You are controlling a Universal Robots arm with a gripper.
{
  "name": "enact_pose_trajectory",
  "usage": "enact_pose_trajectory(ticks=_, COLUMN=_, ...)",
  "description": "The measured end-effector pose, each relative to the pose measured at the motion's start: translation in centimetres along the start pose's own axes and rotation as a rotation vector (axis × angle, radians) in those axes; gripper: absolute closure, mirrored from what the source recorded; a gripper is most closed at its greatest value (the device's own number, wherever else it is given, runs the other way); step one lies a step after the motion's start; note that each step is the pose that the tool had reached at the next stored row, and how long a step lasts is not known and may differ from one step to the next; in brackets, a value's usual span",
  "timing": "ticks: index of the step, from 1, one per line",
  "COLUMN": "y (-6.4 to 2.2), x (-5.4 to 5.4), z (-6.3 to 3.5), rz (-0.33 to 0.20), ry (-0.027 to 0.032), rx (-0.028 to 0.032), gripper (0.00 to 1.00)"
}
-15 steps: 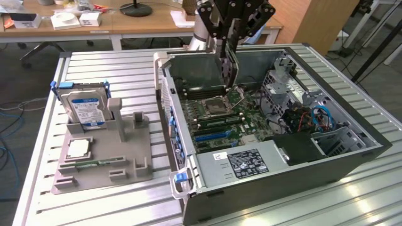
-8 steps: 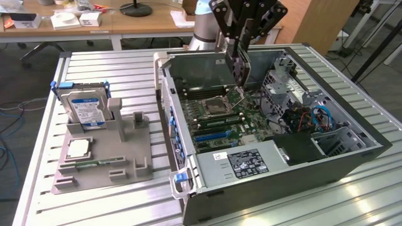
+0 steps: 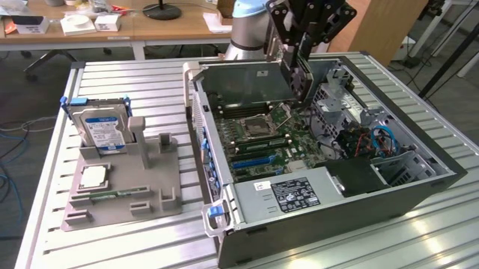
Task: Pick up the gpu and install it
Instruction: 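Pick up the gpu and move the gpu toward the slot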
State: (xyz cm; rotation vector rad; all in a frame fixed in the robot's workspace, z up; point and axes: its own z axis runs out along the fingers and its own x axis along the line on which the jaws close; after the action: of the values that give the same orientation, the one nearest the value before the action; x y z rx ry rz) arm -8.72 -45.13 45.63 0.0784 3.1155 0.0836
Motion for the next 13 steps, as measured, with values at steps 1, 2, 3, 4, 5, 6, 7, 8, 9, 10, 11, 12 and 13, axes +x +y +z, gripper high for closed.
enact_pose_trajectory(ticks=1, y=0.01, x=-0.17, z=0.01, rz=-0.004, ry=0.0001, rx=-0.0002, gripper=0.73)
enact_pose_trajectory(ticks=2, y=0.01, x=-0.27, z=0.01, rz=-0.008, ry=0.0004, rx=-0.0002, gripper=0.73)
enact_pose_trajectory(ticks=3, y=0.01, x=-0.35, z=0.01, rz=-0.013, ry=0.0006, rx=-0.0004, gripper=0.73)
enact_pose_trajectory(ticks=4, y=0.01, x=-0.41, z=0.02, rz=-0.018, ry=0.0009, rx=-0.0005, gripper=0.73)
enact_pose_trajectory(ticks=5, y=0.02, x=-0.41, z=0.01, rz=-0.020, ry=0.0010, rx=-0.0005, gripper=0.73)
enact_pose_trajectory(ticks=6, y=0.02, x=-0.41, z=0.02, rz=-0.020, ry=0.0010, rx=-0.0006, gripper=0.73)
enact_pose_trajectory(ticks=7, y=0.02, x=-0.41, z=0.02, rz=-0.020, ry=0.0010, rx=-0.0006, gripper=0.73)
enact_pose_trajectory(ticks=8, y=0.02, x=-0.41, z=0.02, rz=-0.020, ry=0.0010, rx=-0.0006, gripper=0.73)
enact_pose_trajectory(ticks=9, y=0.02, x=-0.41, z=0.07, rz=-0.020, ry=0.0009, rx=-0.0009, gripper=0.73)
enact_pose_trajectory(ticks=10, y=0.02, x=-0.42, z=0.15, rz=-0.020, ry=0.0009, rx=-0.0008, gripper=0.73)
enact_pose_trajectory(ticks=11, y=0.01, x=-0.41, z=0.26, rz=-0.020, ry=0.0010, rx=-0.0006, gripper=0.73)
enact_pose_trajectory(ticks=12, y=0.00, x=-0.41, z=0.40, rz=-0.020, ry=0.0010, rx=-0.0006, gripper=0.73)
enact_pose_trajectory(ticks=13, y=-0.01, x=-0.41, z=0.56, rz=-0.020, ry=0.0009, rx=-0.0008, gripper=0.73)
